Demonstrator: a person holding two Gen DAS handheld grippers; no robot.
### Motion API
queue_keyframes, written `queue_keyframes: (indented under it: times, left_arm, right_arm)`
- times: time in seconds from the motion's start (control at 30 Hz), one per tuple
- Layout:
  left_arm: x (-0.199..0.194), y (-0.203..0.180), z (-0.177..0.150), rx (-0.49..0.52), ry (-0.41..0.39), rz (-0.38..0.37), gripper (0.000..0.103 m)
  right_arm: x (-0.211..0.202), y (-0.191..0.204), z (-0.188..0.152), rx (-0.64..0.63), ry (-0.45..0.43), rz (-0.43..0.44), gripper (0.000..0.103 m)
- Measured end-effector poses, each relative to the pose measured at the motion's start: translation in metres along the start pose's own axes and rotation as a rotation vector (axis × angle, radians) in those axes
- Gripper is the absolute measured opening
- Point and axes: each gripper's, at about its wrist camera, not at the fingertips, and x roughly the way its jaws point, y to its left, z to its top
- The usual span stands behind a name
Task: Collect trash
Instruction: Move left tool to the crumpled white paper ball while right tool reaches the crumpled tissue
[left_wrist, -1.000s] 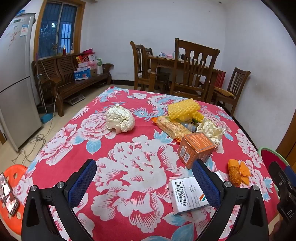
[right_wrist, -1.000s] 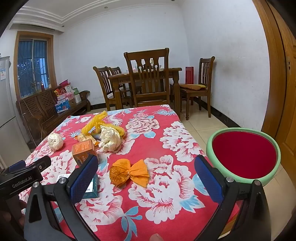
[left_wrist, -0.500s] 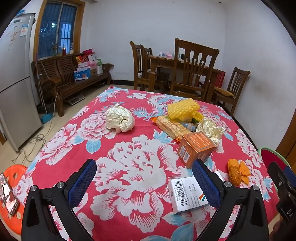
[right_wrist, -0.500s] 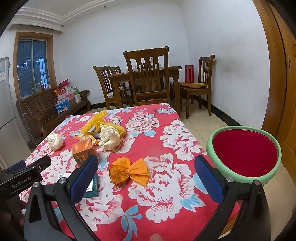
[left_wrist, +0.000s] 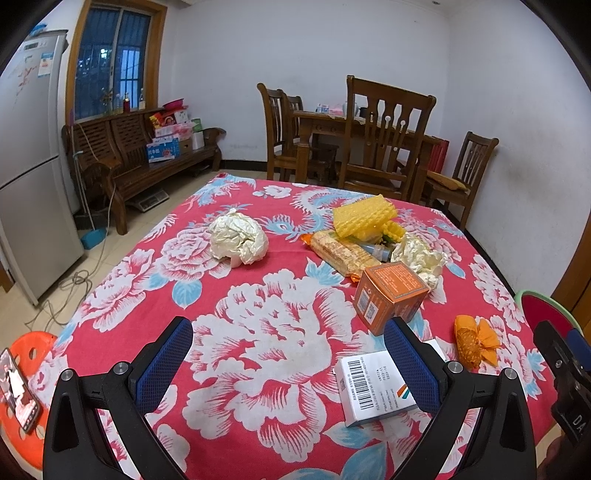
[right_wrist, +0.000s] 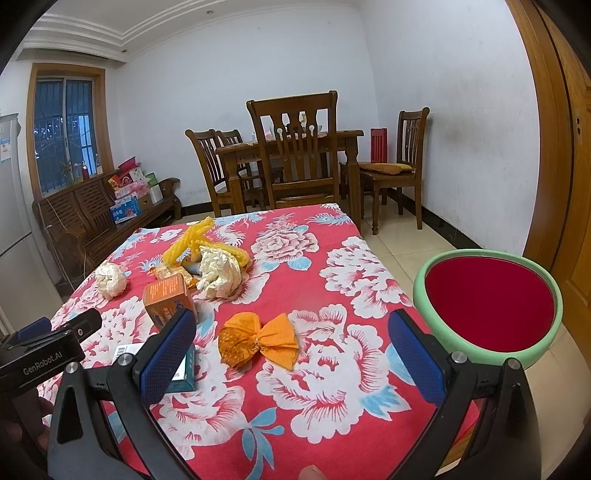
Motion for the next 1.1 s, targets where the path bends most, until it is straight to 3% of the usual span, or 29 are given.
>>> queue_keyframes:
  times: [0.3,0.63,0.93,1.1]
  left_arm:
    - [-0.003,0.002,0.011,0.045,0.004,0.016,0.103]
    - [0.014,0.011,0.035,0.102,0.055,0.022,0.103]
    - [0.047,0.029,0.069,0.106,0.088,0.062,0.103]
    - [0.080,0.041,0.078,0.067,0.146,0.056,0.103]
  right_arm:
    - [0.002,0.001,0.012,-0.041,0.019,0.023,0.102]
    - [0.028,0.005,0.032,-0.083,0.168,0.111,0.102]
    - [0.057,0.028,0.059,-0.159,0.240,0.144,0.102]
    - [0.083,0.046,0.073,-0.209,0.270,0.129,0.102]
